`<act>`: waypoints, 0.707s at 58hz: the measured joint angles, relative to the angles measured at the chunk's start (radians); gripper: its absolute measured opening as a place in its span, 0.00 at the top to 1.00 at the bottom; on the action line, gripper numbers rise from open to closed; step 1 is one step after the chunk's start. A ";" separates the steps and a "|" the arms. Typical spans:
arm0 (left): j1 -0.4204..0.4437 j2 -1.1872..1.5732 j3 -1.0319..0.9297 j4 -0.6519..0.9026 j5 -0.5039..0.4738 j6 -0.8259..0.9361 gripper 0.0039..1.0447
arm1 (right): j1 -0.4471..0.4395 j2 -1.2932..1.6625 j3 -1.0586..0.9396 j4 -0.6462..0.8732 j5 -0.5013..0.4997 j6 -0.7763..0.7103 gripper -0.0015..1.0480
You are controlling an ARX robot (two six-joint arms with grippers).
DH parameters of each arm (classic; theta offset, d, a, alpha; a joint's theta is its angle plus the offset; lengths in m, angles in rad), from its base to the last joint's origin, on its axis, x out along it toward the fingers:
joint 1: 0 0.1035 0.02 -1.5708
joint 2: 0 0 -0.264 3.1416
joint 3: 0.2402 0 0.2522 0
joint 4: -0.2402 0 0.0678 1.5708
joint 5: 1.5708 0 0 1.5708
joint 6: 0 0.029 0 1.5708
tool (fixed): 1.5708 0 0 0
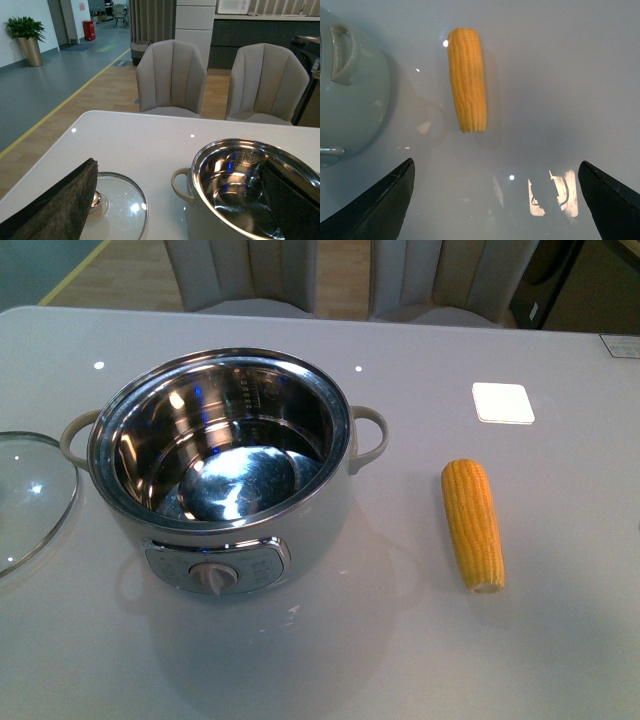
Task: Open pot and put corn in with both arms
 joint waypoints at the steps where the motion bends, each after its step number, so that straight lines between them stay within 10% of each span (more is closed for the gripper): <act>1: 0.000 0.000 0.000 0.000 0.000 0.000 0.06 | 0.001 0.019 0.007 0.011 -0.001 -0.006 0.08; 41: 0.000 0.000 0.000 0.000 0.000 0.000 0.06 | 0.104 0.864 0.380 0.246 0.092 -0.304 0.08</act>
